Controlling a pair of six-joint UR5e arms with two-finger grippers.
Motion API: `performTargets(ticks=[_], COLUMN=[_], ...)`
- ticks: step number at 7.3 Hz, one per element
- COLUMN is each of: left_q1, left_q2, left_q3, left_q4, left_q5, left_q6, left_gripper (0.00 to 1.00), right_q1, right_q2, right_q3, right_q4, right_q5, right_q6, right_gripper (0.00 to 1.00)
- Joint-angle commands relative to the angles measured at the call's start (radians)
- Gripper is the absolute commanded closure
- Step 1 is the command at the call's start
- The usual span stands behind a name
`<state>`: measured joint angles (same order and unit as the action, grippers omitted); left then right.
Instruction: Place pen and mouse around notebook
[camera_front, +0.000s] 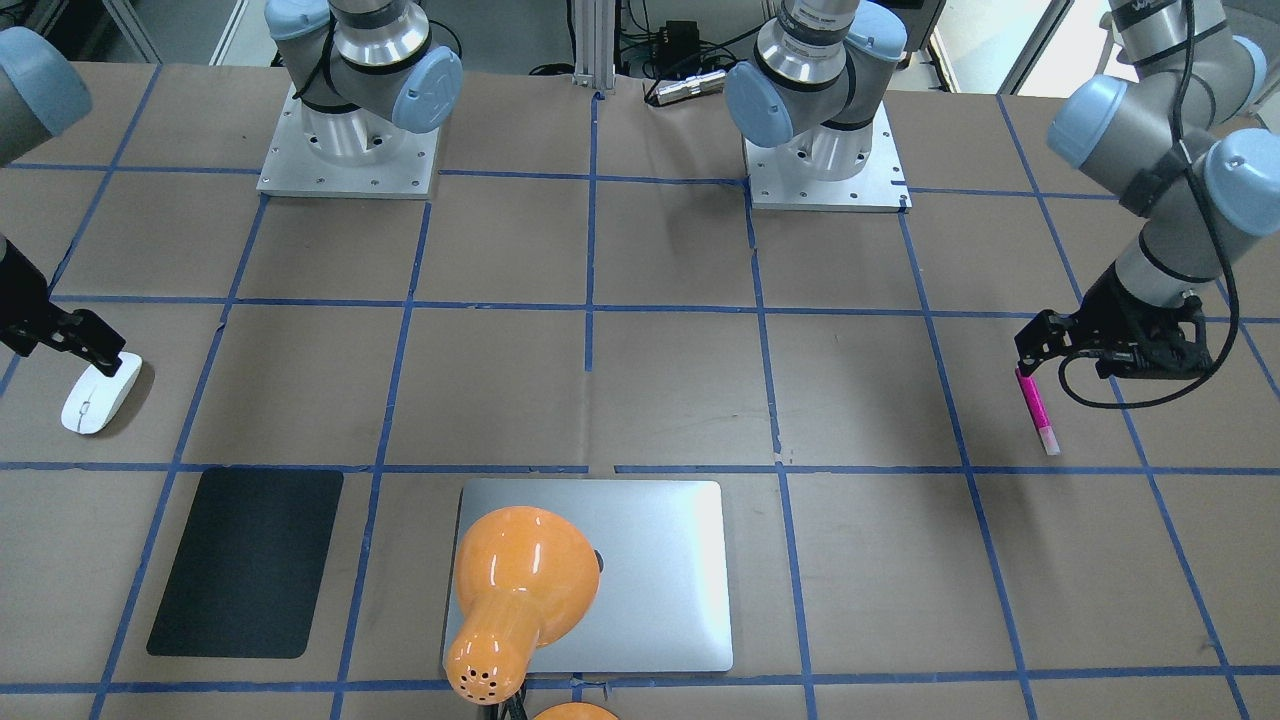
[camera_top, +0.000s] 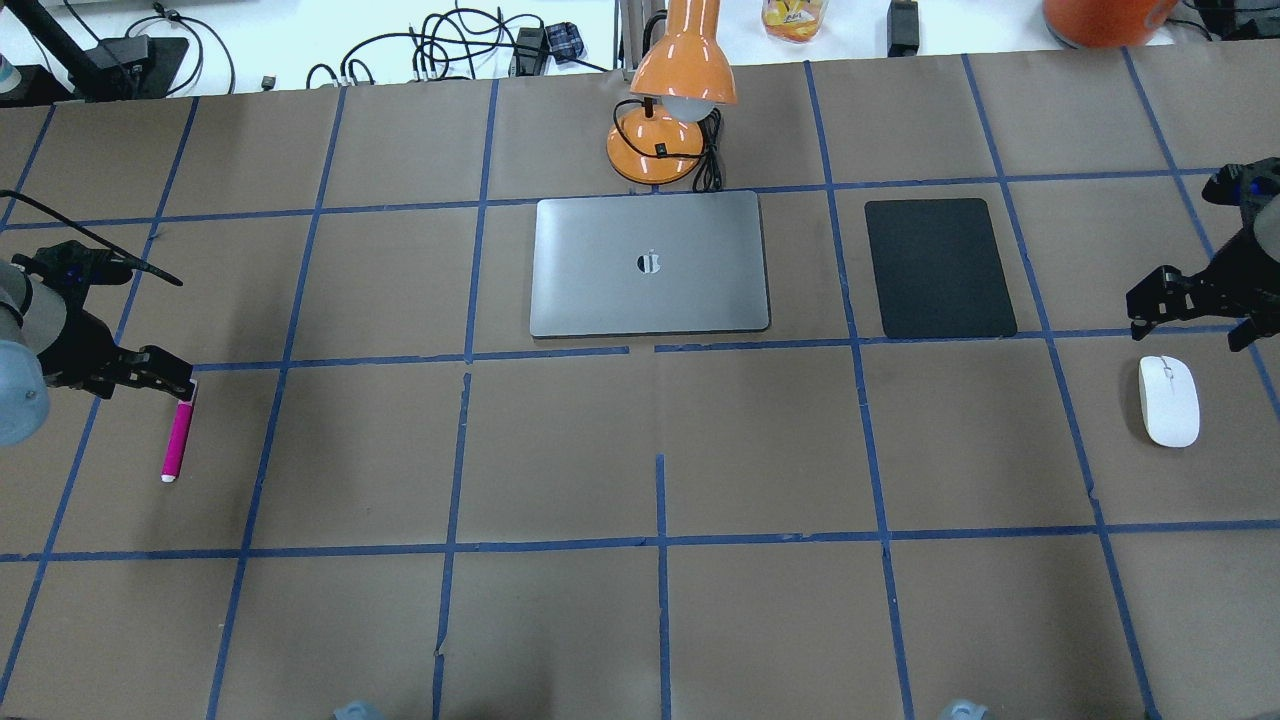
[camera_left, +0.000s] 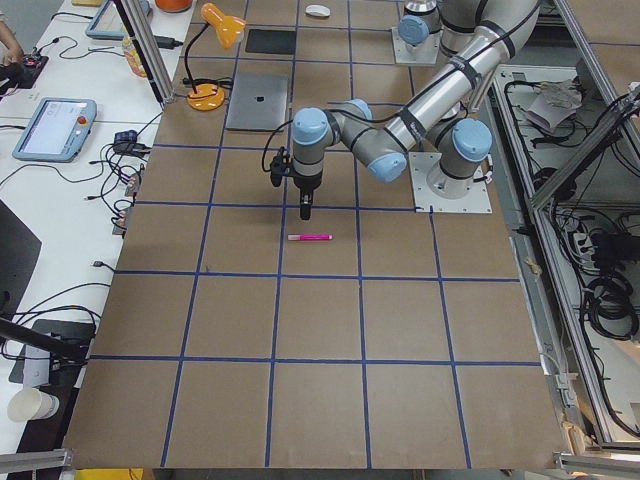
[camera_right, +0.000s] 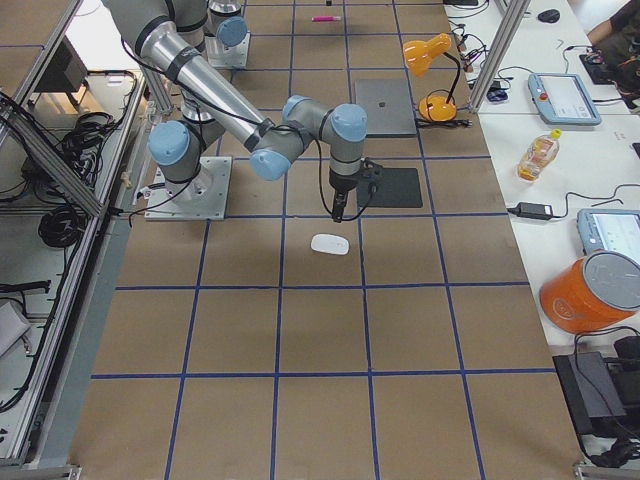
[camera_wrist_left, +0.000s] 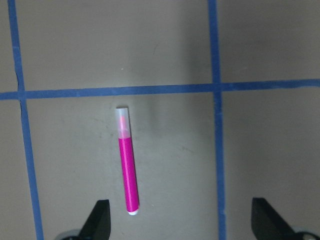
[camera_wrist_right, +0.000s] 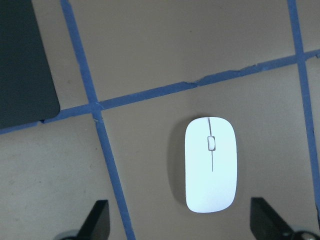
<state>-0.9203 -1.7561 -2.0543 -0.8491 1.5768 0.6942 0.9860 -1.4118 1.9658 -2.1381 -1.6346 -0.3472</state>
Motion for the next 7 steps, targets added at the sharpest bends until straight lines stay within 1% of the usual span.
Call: performTargets(ticks=[1, 2, 3, 4, 5, 6, 7], left_q1=[0.04, 0.041, 0.043, 0.044, 0.043, 0.043, 0.043], left_q2=[-0.116, -0.15, -0.182, -0.183, -0.166, -0.16, -0.155], left_q3=[-0.017, -0.013, -0.013, -0.013, -0.013, -0.013, -0.012], left_q4=[0.053, 0.082, 0.14, 0.147, 0.144, 0.144, 0.145], left_q5=[-0.037, -0.037, -0.037, -0.035, -0.032, -0.031, -0.032], left_q6=[0.016, 0.018, 0.022, 0.022, 0.012, -0.007, -0.007], left_gripper=[0.0, 0.0, 0.0, 0.23, 0.73, 1.0, 1.0], right_q1=[-0.02, -0.029, -0.073, -0.084, -0.084, -0.084, -0.084], right_q2=[0.051, 0.079, 0.111, 0.131, 0.134, 0.143, 0.171], right_q3=[0.001, -0.001, 0.002, 0.002, 0.004, 0.007, 0.004], right_q4=[-0.006, -0.016, -0.038, -0.04, -0.039, -0.039, -0.037], right_q5=[-0.007, -0.007, -0.002, -0.002, -0.001, 0.007, 0.006], right_q6=[0.001, 0.001, -0.018, -0.041, -0.041, -0.035, -0.041], right_gripper=[0.0, 0.0, 0.0, 0.0, 0.0, 0.0, 0.0])
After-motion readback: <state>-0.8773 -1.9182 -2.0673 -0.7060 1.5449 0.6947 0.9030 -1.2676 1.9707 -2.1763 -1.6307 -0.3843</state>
